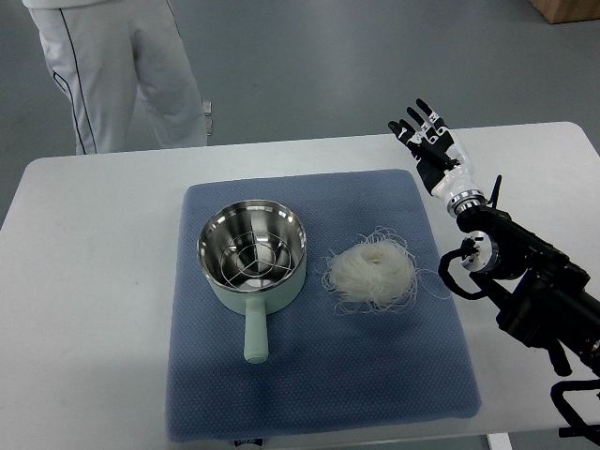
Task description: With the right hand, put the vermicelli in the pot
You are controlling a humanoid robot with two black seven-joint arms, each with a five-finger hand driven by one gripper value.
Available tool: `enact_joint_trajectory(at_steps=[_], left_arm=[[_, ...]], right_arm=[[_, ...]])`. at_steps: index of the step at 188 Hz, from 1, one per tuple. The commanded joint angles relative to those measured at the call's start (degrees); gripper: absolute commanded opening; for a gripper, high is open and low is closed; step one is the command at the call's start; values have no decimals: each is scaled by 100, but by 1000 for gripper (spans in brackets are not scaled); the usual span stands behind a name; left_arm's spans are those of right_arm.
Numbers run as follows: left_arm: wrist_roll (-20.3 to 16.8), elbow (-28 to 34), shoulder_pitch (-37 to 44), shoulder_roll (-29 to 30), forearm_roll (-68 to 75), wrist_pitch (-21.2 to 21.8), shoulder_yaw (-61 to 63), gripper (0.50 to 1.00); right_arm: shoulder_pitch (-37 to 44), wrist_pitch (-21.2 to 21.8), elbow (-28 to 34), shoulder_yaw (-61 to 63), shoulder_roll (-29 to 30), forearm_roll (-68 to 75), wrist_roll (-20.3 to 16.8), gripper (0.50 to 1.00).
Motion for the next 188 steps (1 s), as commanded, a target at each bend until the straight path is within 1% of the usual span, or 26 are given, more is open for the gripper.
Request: enact_joint_trajectory(at_steps=[1, 188], left_arm=[[-10, 0, 0, 0, 0, -9, 0, 1000], [-10, 0, -9, 0, 0, -1, 0, 1000]], right_arm=[[0, -1, 0, 0, -3, 0, 0, 917], [36, -1, -52, 0, -30, 0, 0, 917]])
